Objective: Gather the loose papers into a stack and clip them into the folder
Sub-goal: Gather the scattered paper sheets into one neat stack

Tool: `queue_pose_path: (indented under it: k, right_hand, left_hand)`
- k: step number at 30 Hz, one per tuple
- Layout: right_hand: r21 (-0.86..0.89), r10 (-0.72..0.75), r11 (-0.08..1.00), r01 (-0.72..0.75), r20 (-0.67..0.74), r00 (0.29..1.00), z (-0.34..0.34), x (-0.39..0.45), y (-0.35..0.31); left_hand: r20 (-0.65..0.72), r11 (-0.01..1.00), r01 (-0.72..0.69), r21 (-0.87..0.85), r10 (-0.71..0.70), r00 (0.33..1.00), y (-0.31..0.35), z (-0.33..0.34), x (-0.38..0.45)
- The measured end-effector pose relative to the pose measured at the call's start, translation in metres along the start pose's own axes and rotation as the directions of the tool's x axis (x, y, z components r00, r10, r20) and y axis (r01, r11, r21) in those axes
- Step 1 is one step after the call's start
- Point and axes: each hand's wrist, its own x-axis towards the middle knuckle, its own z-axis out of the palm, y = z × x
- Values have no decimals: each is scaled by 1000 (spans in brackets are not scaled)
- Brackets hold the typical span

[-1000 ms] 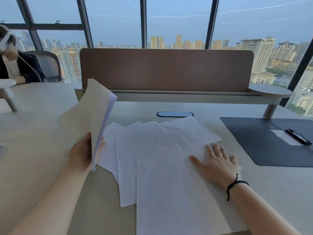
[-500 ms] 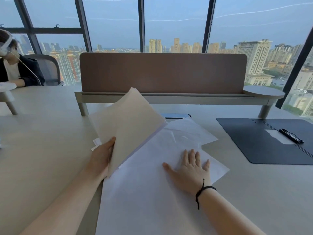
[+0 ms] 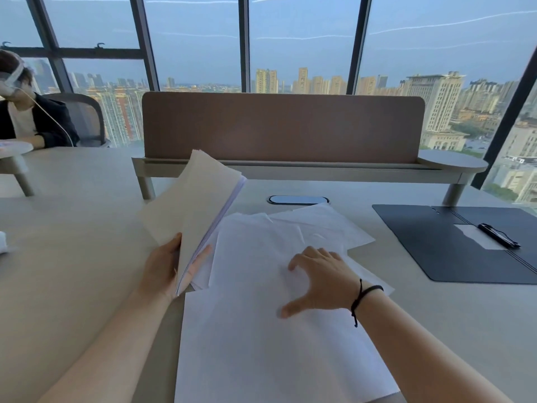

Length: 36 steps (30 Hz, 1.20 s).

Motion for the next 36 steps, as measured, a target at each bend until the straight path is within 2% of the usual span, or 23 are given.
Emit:
queue_pose_path:
  k: [6,9,11,12,15,19,22,24,25,26,29,32,36]
  right_hand:
    - [-92,91,992,-82,94,991,-12,10,-2]
    - [28,68,997,-71,106,992,-12,12,7]
    - [187,101,977,-107,40,994,-11,14,19]
    - [250,163,956,-152,-25,986,-10,14,25]
    - [361,371,886,-290,-180,911,-3,14,38]
    - [513,447,804,-301,-189,874,3,17,34]
    - [459,452,841,-288,-302,839,2,12,33]
    - [348,471,872,-345,-401,786,0,4,40]
    - [284,469,881,-379,-411,782,1,2,45]
    - [217,459,888,-405,-383,802,3,0,49]
    - [51,423,906,-421,-163,891,16,-2,50]
    - [76,412,909,-409,-26,911,25,-3,33]
    - [129,420,897,-422,45,906,26,-20,0]
  left_hand:
    - [-17,999,-18,-41,17,1000,6,2,-3]
    - [21,996,-36,-84,37,999,10,-2,0]
    - [8,998,-15,-62,16,1000,12,-1,-1]
    - [-31,998,-29,-53,28,999,13,0,-3]
    - [-62,992,-124,1,124,990,10,-4,3]
    - [-73,962,-191,195,209,975,6,-2,6]
    - [-83,879,-251,405,309,947,10,-8,10]
    - [-100,867,-223,445,296,950,16,-11,11]
    - [-126,868,-212,449,296,947,18,-12,11]
    - [-142,857,-211,470,309,940,20,-12,12]
    - [-138,827,-195,527,310,941,17,-11,15]
    - [-108,829,-166,534,262,959,6,-1,14]
    - [-83,841,-144,522,218,972,-2,6,11]
